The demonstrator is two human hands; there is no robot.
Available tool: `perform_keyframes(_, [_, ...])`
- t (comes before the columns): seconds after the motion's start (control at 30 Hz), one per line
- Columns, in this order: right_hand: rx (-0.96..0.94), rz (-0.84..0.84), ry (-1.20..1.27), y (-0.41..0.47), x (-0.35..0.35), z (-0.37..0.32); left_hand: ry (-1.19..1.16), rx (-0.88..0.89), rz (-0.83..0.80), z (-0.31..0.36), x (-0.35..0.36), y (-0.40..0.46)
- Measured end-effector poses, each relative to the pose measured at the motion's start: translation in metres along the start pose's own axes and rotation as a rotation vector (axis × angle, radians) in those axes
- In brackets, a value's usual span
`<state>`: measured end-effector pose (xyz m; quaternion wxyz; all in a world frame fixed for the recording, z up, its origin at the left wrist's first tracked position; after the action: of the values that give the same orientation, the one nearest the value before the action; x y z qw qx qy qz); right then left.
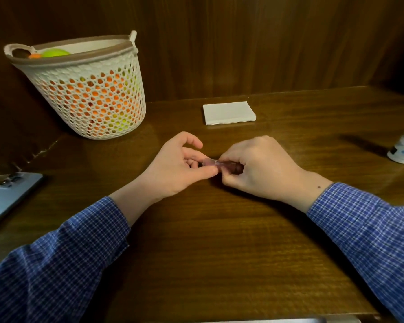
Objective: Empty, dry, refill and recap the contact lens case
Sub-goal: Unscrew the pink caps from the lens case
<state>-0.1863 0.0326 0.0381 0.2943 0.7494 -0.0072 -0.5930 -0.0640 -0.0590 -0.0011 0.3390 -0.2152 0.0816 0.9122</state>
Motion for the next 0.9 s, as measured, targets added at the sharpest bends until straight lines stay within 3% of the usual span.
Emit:
perform_keyframes(0.27, [0.026,0.077,0.175,-0.006,-0.005,0.015,0.007,-0.035,-0.081,-0.001,-0.002,0.0])
perform_keyframes(0.5, [0.383,0.184,0.613,-0.014,0.011,0.052,0.145,0.02,-0.16,0.002,0.004,-0.001])
perform_keyframes(0.67, [0.551,0.172,0.741,-0.012,0.022,0.064,0.168,0.042,-0.172,0.002,0.005,-0.002])
perform_keyframes(0.77, [0.527,0.205,0.733,-0.014,0.018,0.062,0.155,0.041,-0.141,0.001,0.003,0.0])
perform_keyframes(0.9, [0.345,0.321,0.505,-0.017,-0.005,0.051,0.141,0.037,-0.048,0.0,-0.003,0.002])
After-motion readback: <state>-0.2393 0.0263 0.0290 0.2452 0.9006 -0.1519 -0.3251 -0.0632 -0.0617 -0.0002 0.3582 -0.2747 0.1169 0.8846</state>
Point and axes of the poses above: each hand's wrist, its own y-axis towards the middle knuckle, its own x-axis out of the palm, z = x × y, the point moved 7 cm from there along y, towards the middle knuckle, and after that the axes turned 5 degrees about -x, right-handed, at the moved point
